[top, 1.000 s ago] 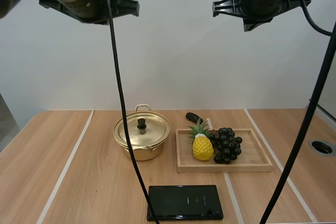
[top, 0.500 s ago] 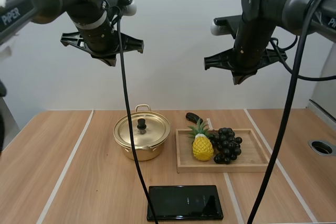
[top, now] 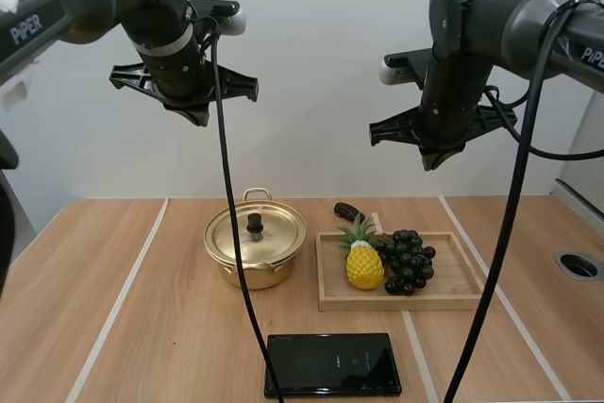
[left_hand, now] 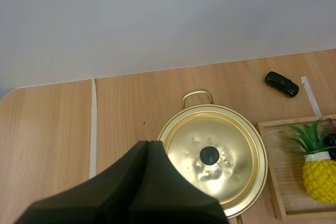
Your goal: Open the pot, put the grape inside, and close it
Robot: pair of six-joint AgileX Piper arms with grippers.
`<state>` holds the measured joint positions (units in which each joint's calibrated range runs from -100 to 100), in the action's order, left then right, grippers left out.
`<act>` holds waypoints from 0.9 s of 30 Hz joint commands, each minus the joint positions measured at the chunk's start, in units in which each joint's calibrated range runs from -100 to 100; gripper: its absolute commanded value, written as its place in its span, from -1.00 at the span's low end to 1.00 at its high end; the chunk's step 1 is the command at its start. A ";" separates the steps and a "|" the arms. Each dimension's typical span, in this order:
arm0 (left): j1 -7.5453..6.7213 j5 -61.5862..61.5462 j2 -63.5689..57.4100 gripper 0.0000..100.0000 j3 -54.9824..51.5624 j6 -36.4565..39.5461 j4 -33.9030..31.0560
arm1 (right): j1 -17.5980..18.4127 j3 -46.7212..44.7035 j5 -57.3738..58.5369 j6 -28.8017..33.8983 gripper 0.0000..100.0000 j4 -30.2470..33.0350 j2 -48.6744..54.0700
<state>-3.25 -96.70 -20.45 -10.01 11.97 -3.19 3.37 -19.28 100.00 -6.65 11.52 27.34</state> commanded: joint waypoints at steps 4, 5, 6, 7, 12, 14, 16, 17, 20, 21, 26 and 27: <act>-0.16 0.78 -0.19 -0.10 0.50 0.61 -1.51 | -0.25 -0.13 0.00 -0.17 0.76 2.33 0.37; -0.16 1.29 -0.19 0.25 0.50 0.61 -1.80 | -0.25 -0.13 0.00 -0.42 1.00 2.60 0.37; -0.16 1.68 -0.19 0.68 0.50 0.61 -2.09 | -0.25 -0.13 0.00 -0.42 1.00 3.01 0.37; -0.16 2.32 -0.19 1.00 0.50 0.55 -2.24 | -0.25 -0.13 0.00 -0.42 1.00 3.44 0.37; -0.16 6.44 -0.19 1.00 0.50 0.41 -2.24 | -0.25 -0.13 -2.36 -0.08 1.00 4.38 0.37; -0.16 8.00 -0.07 1.00 0.50 0.41 -2.34 | -0.25 -0.13 -2.60 -0.09 1.00 4.38 0.37; -0.16 9.58 0.07 1.00 0.50 -0.74 -2.34 | -0.25 -0.13 -3.44 -0.09 1.00 4.38 0.37; -0.16 10.04 0.20 1.00 0.50 -0.92 -2.21 | -0.25 -0.13 -4.09 -0.09 1.00 4.38 0.37; -0.16 10.44 1.04 1.00 0.50 -1.34 -2.21 | -0.25 -0.13 -5.06 -0.09 1.00 4.38 0.37; -0.16 10.44 1.49 1.00 0.50 -1.83 -2.21 | -0.25 -0.13 -5.06 -0.09 1.00 4.38 0.37; -0.16 7.90 5.00 1.00 0.50 -3.09 -2.21 | -0.25 -0.13 -5.66 -0.09 1.00 4.26 0.37; -0.16 6.84 5.92 1.00 0.50 -3.63 -1.98 | -0.25 -0.13 -5.66 -0.09 1.00 4.26 0.37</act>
<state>-3.25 -88.91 -15.99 -10.01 9.34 -4.82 3.37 -19.28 95.38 -6.78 15.37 27.34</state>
